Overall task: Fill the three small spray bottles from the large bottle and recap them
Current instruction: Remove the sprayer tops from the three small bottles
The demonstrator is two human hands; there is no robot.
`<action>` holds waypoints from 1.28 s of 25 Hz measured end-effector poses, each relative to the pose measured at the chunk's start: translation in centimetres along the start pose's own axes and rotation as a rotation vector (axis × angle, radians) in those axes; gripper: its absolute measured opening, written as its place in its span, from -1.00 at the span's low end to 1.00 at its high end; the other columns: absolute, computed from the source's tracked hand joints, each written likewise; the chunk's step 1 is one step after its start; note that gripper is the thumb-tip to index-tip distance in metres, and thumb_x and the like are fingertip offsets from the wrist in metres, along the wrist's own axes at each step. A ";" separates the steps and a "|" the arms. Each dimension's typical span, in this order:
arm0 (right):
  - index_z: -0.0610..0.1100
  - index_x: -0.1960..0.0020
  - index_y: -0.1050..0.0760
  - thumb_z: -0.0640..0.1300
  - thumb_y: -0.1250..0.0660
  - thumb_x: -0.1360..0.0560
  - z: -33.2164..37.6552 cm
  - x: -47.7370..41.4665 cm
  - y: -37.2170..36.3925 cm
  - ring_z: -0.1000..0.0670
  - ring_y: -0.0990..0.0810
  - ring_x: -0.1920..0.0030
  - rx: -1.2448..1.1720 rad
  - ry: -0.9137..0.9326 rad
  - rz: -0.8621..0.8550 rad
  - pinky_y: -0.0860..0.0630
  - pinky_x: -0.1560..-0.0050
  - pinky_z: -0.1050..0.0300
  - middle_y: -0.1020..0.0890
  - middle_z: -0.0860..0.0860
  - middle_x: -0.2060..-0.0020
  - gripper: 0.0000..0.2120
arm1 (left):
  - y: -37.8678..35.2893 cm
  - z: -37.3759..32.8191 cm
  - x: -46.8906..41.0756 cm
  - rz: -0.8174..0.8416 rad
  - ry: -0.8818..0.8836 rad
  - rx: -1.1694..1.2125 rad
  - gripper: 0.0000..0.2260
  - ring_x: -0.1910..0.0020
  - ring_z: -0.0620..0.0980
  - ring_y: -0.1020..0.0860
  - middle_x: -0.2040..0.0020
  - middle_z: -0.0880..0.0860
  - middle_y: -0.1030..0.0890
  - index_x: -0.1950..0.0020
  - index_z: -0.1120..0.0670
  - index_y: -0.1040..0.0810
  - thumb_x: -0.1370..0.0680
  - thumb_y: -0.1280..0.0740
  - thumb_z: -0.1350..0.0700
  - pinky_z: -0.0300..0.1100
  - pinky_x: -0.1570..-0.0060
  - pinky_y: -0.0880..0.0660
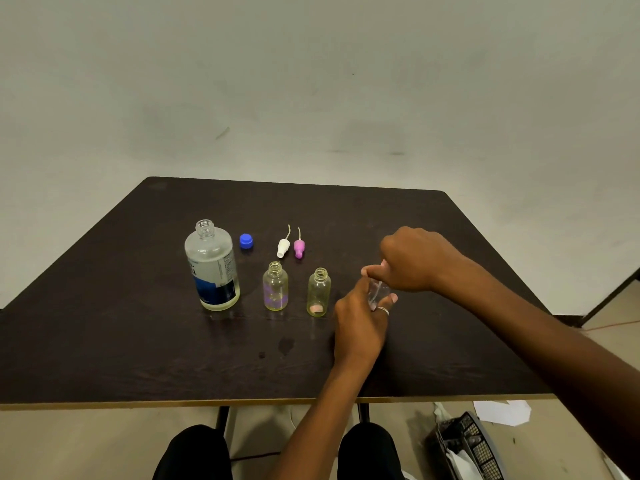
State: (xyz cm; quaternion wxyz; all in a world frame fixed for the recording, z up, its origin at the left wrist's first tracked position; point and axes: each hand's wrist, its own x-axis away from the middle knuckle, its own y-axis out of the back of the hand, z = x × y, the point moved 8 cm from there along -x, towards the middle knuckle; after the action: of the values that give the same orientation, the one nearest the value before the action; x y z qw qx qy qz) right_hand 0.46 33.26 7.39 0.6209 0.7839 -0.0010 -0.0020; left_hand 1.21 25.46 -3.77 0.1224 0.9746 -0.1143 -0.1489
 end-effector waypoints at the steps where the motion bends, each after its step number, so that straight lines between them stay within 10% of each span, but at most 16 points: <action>1: -0.08 0.29 -0.47 0.16 -0.27 -0.52 0.3 -0.1 -0.1 0.08 -0.50 0.37 -0.014 0.036 0.019 -0.40 0.38 0.21 -0.55 0.03 0.37 -0.65 | -0.1 0.0 0.0 0.004 -0.005 0.009 -0.75 0.00 -0.15 -0.62 -0.05 -0.05 -0.68 -0.18 -0.02 -0.58 -0.52 -0.46 0.03 -0.29 0.06 -0.53; 3: -0.03 0.11 -0.57 -0.05 -0.36 -0.47 0.7 0.0 -0.3 0.09 -0.56 0.21 -0.129 0.129 0.127 -0.52 0.19 0.17 -0.62 0.07 0.19 -0.94 | -0.1 0.0 -0.1 0.002 -0.012 0.014 -0.77 0.05 -0.18 -0.61 0.01 -0.08 -0.67 -0.15 -0.07 -0.58 -0.51 -0.46 0.04 -0.24 0.07 -0.56; 5: 0.00 0.01 -0.59 -0.17 -0.41 -0.42 0.7 0.1 -0.4 0.08 -0.56 0.09 -0.212 0.203 0.209 -0.54 0.03 0.12 -0.61 0.11 0.10 -0.83 | 0.0 0.0 -0.1 0.002 -0.013 0.004 -0.80 0.09 -0.18 -0.62 0.06 -0.08 -0.67 -0.12 -0.06 -0.58 -0.52 -0.46 0.04 -0.26 0.12 -0.55; 11: -0.12 0.29 -0.49 0.30 -0.22 -0.49 -0.9 -0.3 0.0 0.06 -0.51 0.40 -0.060 0.010 0.014 -0.46 0.35 0.17 -0.57 0.00 0.40 -0.50 | 0.1 -0.5 0.0 0.004 -0.038 -0.011 -0.78 0.14 -0.33 -0.53 -0.03 -0.06 -0.68 -0.16 0.02 -0.60 -0.53 -0.46 0.09 -0.59 0.20 -0.39; 16: -0.01 0.06 -0.60 -0.08 -0.37 -0.46 0.6 0.0 -0.2 0.13 -0.56 0.17 -0.208 0.170 0.152 -0.48 0.15 0.24 -0.62 0.12 0.15 -0.92 | 0.2 -0.8 0.0 -0.003 -0.060 -0.008 -0.78 0.18 -0.32 -0.52 0.04 -0.10 -0.67 -0.15 -0.01 -0.60 -0.52 -0.47 0.08 -0.58 0.22 -0.35; 18: 0.02 -0.01 -0.61 -0.19 -0.38 -0.43 0.7 0.3 0.1 0.16 -0.53 0.11 -0.278 0.239 0.220 -0.42 0.12 0.31 -0.59 0.19 0.10 -0.80 | 0.3 -0.7 0.0 -0.008 -0.062 -0.008 -0.79 0.24 -0.36 -0.51 0.10 -0.11 -0.65 -0.13 0.00 -0.61 -0.51 -0.47 0.09 -0.58 0.24 -0.35; 21: 0.00 -0.15 -0.57 0.00 -0.38 -0.47 0.2 0.2 0.8 0.13 -0.55 0.01 -0.256 0.214 0.147 -0.49 0.01 0.21 -0.59 0.16 -0.01 -0.74 | 0.3 -0.8 0.1 -0.001 -0.063 -0.005 -0.76 0.16 -0.36 -0.52 0.01 -0.08 -0.67 -0.18 0.00 -0.60 -0.52 -0.47 0.10 -0.61 0.20 -0.36; 25: -0.10 0.30 -0.51 0.30 -0.19 -0.50 -0.8 -0.3 0.9 0.04 -0.55 0.36 -0.103 0.039 -0.019 -0.46 0.35 0.16 -0.57 0.02 0.40 -0.50 | 0.3 -0.7 0.0 -0.013 -0.061 -0.018 -0.79 0.14 -0.33 -0.53 0.00 -0.07 -0.69 -0.14 -0.02 -0.61 -0.52 -0.47 0.09 -0.60 0.18 -0.36; 32: -0.04 0.05 -0.60 -0.11 -0.39 -0.45 0.0 0.2 1.1 0.13 -0.57 0.17 -0.248 0.156 0.117 -0.41 0.22 0.31 -0.61 0.12 0.17 -0.91 | 0.2 -0.8 0.0 -0.008 -0.053 -0.020 -0.75 0.08 -0.32 -0.54 -0.04 -0.08 -0.69 -0.18 -0.01 -0.60 -0.51 -0.47 0.10 -0.62 0.15 -0.36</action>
State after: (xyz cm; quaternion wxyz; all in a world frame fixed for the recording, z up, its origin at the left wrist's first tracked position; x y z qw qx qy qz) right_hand 0.63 33.02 8.45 0.7101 0.6977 0.0020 0.0951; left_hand 1.43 25.41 -3.02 0.1285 0.9695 -0.1120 -0.1761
